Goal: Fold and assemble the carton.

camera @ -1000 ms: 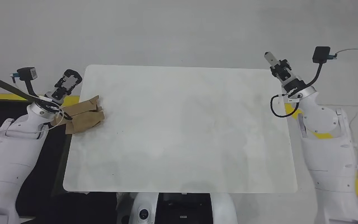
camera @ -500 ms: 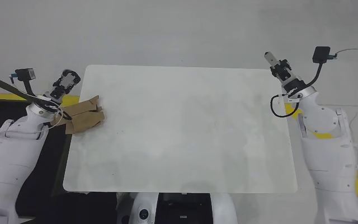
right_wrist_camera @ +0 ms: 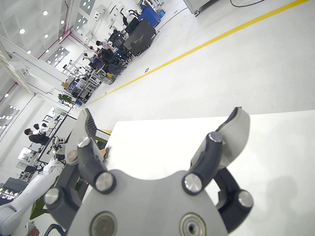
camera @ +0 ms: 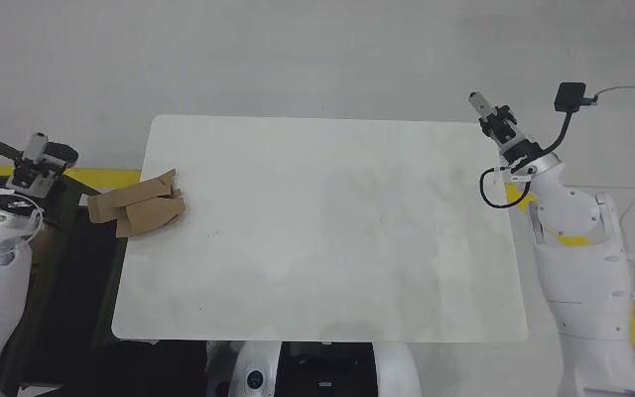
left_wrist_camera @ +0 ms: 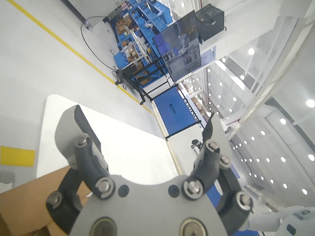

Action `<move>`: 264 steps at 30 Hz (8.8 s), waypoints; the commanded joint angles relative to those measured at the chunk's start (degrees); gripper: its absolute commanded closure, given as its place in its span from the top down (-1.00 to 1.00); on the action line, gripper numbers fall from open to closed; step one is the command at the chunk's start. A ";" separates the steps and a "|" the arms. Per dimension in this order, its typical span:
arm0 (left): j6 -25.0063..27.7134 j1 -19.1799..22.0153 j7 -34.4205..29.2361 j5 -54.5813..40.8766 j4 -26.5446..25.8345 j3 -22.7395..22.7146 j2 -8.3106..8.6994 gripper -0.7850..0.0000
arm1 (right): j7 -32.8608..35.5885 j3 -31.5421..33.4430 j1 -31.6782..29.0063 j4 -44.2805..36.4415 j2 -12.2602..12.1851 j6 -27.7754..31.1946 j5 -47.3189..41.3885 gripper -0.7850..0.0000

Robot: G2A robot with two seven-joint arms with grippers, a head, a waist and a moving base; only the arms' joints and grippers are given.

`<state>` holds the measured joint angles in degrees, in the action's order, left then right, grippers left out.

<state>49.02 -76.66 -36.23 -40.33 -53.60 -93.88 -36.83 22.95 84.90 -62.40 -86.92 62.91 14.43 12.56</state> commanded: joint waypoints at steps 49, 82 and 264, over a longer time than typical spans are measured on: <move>-3.13 13.08 -2.44 24.07 31.76 9.67 -6.37 0.87 | 0.00 0.00 0.00 0.00 0.00 0.00 0.00 1.00; -12.82 15.15 -31.84 1.84 5.66 0.44 -3.98 -1.00 | 0.00 0.00 0.00 0.00 0.00 0.00 0.00 1.00; -20.15 44.01 -39.18 8.10 -13.96 47.48 -19.52 1.00 | 54.41 -44.54 24.97 27.00 0.26 12.50 -56.11 -1.00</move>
<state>28.61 -31.85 -75.68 -31.72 -67.26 -45.56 -56.70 77.67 39.82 -37.23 -60.11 63.24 26.62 -42.91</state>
